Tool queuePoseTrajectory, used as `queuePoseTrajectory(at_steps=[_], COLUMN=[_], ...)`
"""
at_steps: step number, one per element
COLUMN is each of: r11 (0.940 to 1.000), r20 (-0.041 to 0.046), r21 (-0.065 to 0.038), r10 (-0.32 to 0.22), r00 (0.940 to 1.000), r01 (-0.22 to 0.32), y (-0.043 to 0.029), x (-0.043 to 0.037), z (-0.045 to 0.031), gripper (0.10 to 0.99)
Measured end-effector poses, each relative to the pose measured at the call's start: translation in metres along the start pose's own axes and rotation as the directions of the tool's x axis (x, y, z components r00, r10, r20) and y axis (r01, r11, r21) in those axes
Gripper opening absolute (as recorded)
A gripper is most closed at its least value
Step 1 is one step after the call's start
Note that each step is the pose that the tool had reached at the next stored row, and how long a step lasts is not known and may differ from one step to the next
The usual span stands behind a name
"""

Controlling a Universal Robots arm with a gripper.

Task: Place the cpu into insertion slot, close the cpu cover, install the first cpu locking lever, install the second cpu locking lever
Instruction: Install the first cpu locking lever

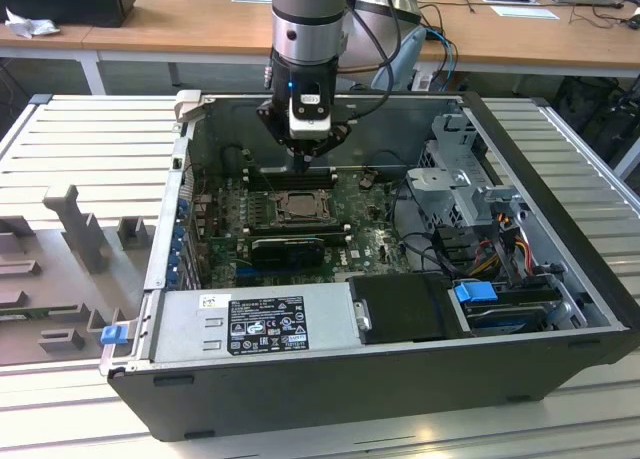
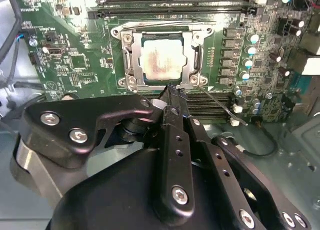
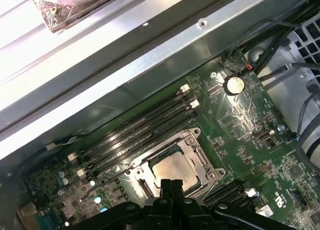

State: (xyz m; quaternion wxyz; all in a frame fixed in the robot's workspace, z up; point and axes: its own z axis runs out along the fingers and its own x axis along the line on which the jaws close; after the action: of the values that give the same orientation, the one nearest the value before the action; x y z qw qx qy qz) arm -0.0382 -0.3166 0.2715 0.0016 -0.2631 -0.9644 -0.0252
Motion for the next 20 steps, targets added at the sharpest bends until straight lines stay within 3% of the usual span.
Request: queuePoseTrajectory(at_steps=[14,20], r11=[0.9933,0.9822], r20=[-0.0056,-0.0093], r21=[0.002,0.002], r10=[-0.115,-0.188], r00=[0.9933,0.9822], r01=[0.115,0.188], y=[0.0000,0.0000], x=[0.0000,0.0000], z=[0.0000,0.0000], gripper=[0.106,0.106])
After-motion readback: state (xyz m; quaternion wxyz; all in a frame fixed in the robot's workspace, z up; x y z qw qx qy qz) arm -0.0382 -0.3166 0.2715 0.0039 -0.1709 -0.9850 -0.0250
